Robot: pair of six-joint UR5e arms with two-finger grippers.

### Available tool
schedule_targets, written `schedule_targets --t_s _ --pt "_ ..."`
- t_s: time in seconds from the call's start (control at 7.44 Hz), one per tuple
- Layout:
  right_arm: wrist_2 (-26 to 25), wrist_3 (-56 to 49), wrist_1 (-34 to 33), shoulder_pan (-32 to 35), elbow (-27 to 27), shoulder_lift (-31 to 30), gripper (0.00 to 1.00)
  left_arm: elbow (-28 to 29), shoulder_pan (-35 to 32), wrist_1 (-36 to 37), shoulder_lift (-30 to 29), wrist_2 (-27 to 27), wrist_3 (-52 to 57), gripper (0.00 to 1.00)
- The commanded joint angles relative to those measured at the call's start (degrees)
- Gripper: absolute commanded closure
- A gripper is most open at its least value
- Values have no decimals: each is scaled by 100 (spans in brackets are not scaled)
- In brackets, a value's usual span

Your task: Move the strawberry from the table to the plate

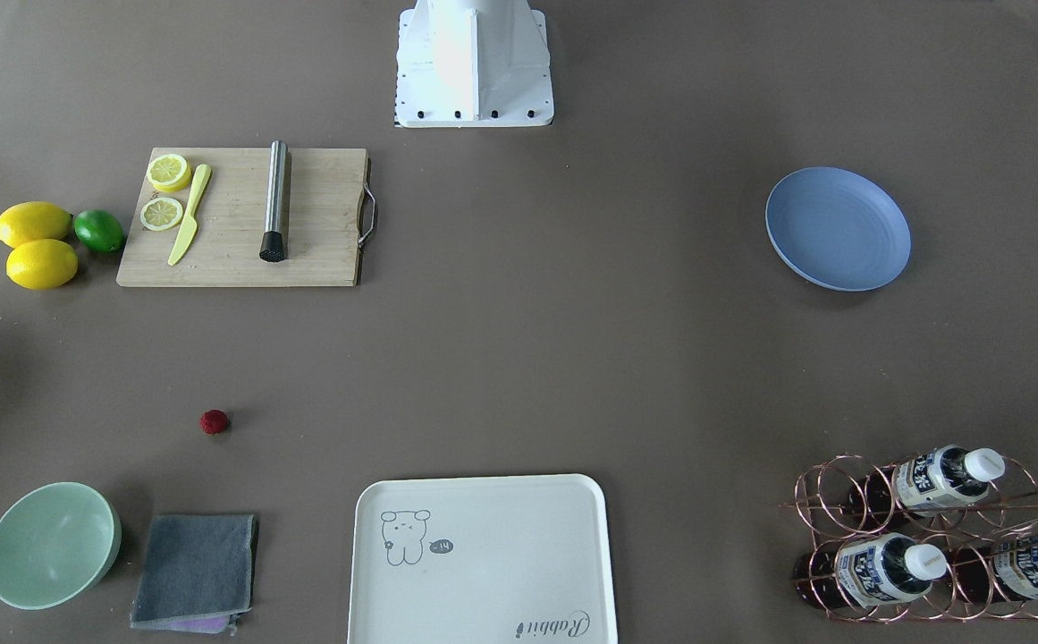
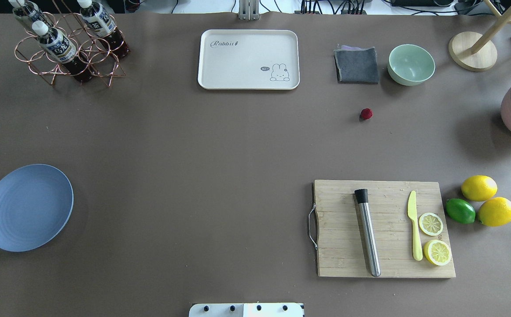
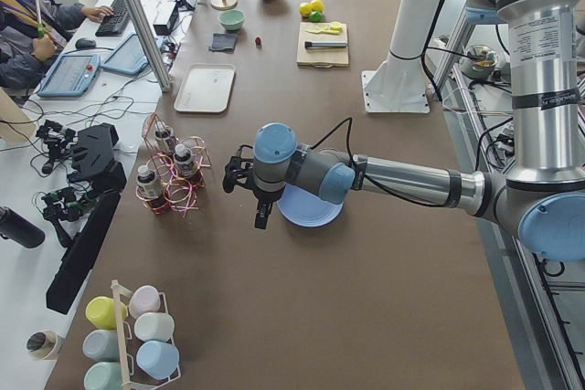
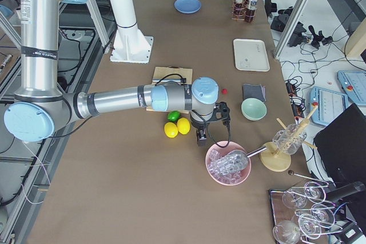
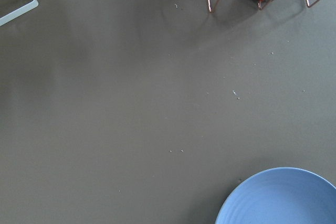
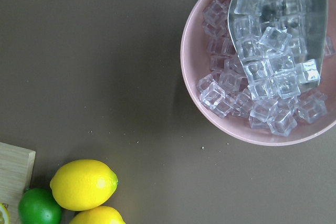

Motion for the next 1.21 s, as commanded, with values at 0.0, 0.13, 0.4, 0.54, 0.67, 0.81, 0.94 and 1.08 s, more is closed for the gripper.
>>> schedule_targets --t_s 0.0,0.13,0.4,0.54,0.67,0.81,0.94,1.08 --pt "0 0 0 -41 5 0 0 -59 4 -391 336 -29 -6 3" --pt "-8 0 0 -50 5 0 0 -16 4 -665 400 -29 -14 3" --pt "-8 0 0 -86 5 0 0 -33 13 -703 584 -108 -6 3" --pt "-8 0 0 -94 5 0 0 -34 13 -755 620 -99 -23 2" --pt "0 9 0 -103 14 -9 0 -16 13 -782 690 -47 -41 2" --pt "0 9 0 -103 14 -9 0 10 100 -808 682 -38 -380 2" --pt "9 9 0 -103 14 -9 0 63 205 -965 690 75 -453 3" --pt "9 9 0 -103 14 -9 0 185 258 -1184 690 76 -480 3"
